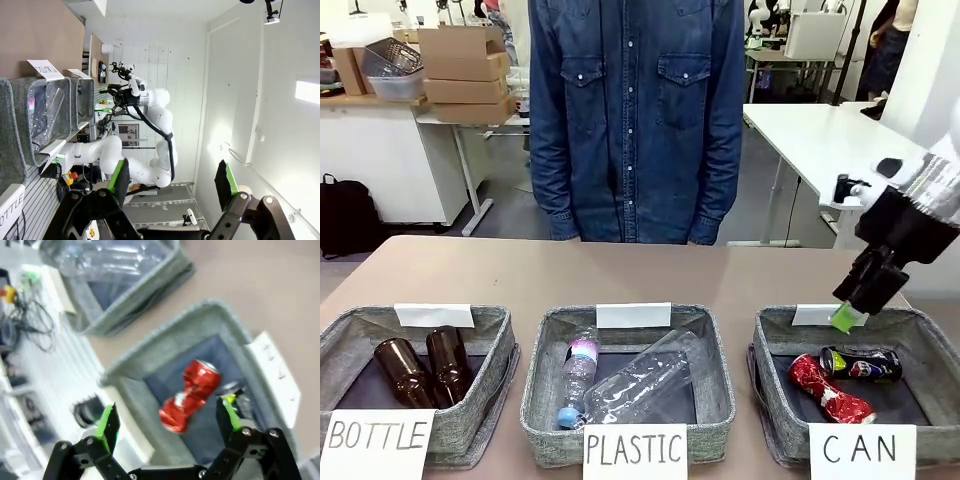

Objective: Sort the can waste into the basket.
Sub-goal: Pick up the can waste from the table and place it in the right Fabric basket.

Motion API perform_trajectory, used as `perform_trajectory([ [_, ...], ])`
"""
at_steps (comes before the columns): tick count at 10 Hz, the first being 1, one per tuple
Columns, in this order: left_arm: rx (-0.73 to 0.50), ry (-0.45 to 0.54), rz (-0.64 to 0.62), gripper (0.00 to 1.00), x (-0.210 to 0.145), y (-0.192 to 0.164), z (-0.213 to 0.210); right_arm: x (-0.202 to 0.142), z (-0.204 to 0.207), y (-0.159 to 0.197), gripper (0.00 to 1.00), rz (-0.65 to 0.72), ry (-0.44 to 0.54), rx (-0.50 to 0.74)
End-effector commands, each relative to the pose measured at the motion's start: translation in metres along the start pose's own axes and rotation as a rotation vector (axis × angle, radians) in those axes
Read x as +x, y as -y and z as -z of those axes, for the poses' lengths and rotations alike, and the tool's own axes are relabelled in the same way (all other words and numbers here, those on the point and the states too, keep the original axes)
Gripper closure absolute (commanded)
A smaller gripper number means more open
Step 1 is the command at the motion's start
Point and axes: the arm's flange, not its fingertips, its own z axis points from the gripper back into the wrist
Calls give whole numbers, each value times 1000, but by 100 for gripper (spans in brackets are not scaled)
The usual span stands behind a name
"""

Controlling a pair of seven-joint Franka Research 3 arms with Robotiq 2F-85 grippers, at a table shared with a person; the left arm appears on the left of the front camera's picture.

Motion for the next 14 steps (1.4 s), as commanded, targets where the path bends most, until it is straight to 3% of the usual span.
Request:
perform_trajectory([
  [1,-12,-4,6,10,-2,4,0,-6,-15,1,0,686,614,243],
  [2,-12,-4,6,10,-2,4,0,1,-29,18,0,898,758,461],
  [5,-12,-4,6,10,-2,4,0,6,-51,37,0,1019,1006,874],
  [8,-12,-4,6,10,-2,4,0,-4,-57,48,0,1137,1108,1015],
  [10,-12,-4,6,10,-2,4,0,4,-57,41,0,1066,1139,1003],
  [11,-12,-4,6,10,-2,4,0,-12,-63,61,0,942,735,875],
  [14,-12,-4,6,10,-2,4,0,-12,-63,61,0,942,735,875],
])
